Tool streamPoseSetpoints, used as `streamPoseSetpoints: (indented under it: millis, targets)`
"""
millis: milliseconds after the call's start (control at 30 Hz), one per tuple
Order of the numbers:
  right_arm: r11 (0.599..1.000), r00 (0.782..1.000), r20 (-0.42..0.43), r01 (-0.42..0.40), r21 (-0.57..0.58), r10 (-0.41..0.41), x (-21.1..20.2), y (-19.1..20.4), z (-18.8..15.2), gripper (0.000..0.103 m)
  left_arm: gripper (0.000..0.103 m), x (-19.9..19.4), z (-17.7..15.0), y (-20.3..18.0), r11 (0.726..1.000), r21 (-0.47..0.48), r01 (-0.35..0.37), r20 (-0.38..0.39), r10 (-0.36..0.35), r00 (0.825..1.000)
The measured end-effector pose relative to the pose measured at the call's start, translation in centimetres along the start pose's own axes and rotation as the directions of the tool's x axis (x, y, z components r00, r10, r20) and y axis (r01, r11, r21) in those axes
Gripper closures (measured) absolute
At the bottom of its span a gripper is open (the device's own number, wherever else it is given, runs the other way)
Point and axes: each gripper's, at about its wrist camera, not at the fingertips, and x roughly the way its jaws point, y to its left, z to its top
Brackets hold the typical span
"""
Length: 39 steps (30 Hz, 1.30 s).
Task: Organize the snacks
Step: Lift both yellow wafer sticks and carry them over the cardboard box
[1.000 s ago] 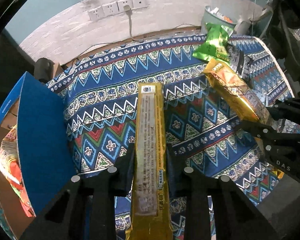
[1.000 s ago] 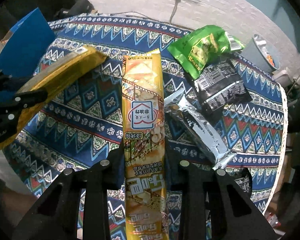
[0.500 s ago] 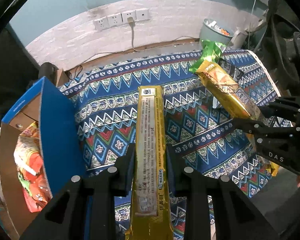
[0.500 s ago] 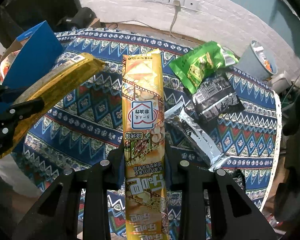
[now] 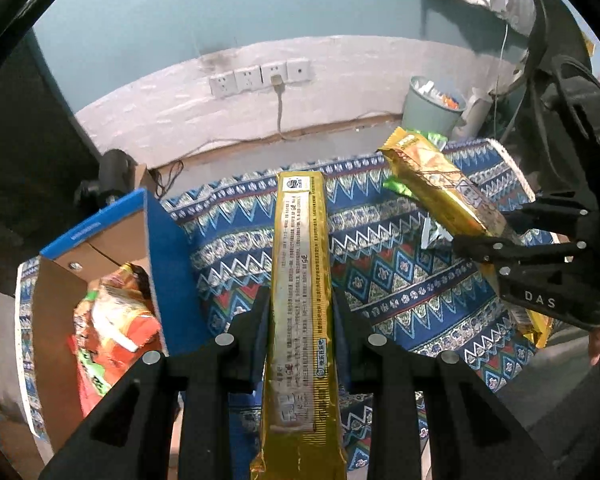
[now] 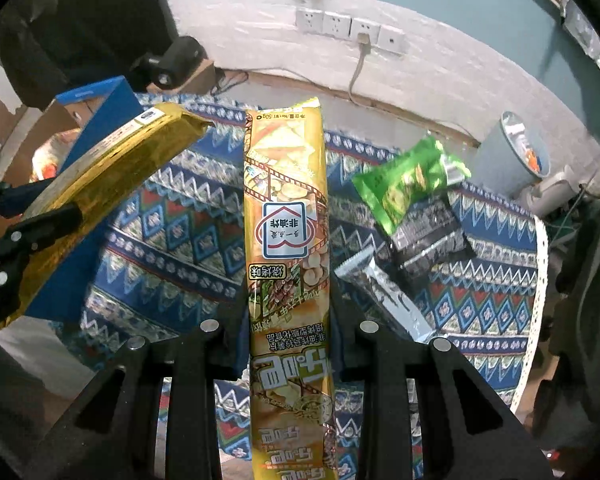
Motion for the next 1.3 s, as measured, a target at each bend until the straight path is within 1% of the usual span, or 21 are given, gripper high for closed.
streamPoseSetpoints:
  millis: [167, 300, 533, 967, 1200, 1300]
  targets:
    - [1.000, 0.999, 0.030, -0.028, 0.011, 0.028, -1.4, 1.2, 1.7, 0.074, 0.075, -2.0, 0.4, 0.8, 0.999, 0.002, -0.043, 0.041, 0.043, 0.998]
    - [0.999, 0.997, 0.055, -0.046, -0.010, 0.047, -2.5, 2.8, 3.0, 0.074, 0.075, -3.3, 0.5, 1.8, 0.999, -0.014, -0.041, 0.057, 0.041, 0.998]
    - [0.995, 0.993, 0.072, -0.089, -0.049, 0.093, -3.1, 6.0, 4.9, 0.074, 0.075, -5.2, -0.2, 4.4, 0.997, -0.058, -0.040, 0.079, 0.045, 0.996]
    - [0.980, 0.987, 0.064, -0.140, -0.138, 0.150, -2.8, 13.0, 7.8, 0.074, 0.075, -7.3, -2.2, 10.5, 0.985, -0.161, -0.062, 0.089, 0.077, 0.993]
    - [0.972, 0.981, 0.037, -0.184, -0.143, 0.191, -1.8, 16.5, 9.4, 0.074, 0.074, -7.4, -3.6, 13.9, 0.973, -0.209, -0.094, 0.087, 0.115, 0.990]
    - [0.968, 0.979, 0.026, -0.198, -0.155, 0.204, -1.5, 18.3, 10.2, 0.074, 0.074, -7.6, -4.3, 15.4, 0.967, -0.223, -0.124, 0.081, 0.146, 0.986]
